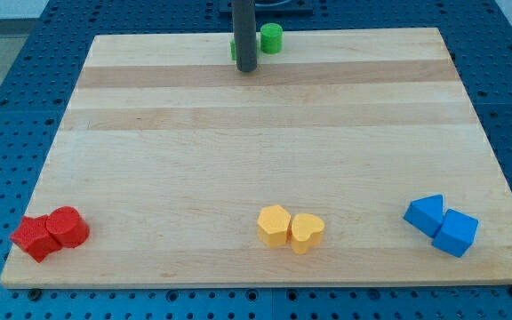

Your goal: Nudge red star a bit down

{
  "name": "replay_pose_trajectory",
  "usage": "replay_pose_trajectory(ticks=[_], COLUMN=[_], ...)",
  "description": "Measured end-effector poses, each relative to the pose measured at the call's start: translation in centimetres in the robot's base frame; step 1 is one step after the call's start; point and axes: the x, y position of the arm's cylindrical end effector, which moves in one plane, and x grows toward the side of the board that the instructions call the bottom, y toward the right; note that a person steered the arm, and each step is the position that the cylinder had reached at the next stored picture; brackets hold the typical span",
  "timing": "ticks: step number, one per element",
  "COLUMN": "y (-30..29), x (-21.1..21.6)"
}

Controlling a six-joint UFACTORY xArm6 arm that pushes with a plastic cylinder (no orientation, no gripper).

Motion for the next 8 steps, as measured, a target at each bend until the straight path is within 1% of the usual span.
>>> replay_pose_trajectory(ticks=[1, 2, 3, 4, 5, 6, 7, 8], y=[0.0, 0.0, 0.5, 3.7, 2.4, -4.3, -13.5, -20.8], x=[-1.0, -0.3, 5.0, 11.7, 15.9, 15.8, 14.7, 12.9])
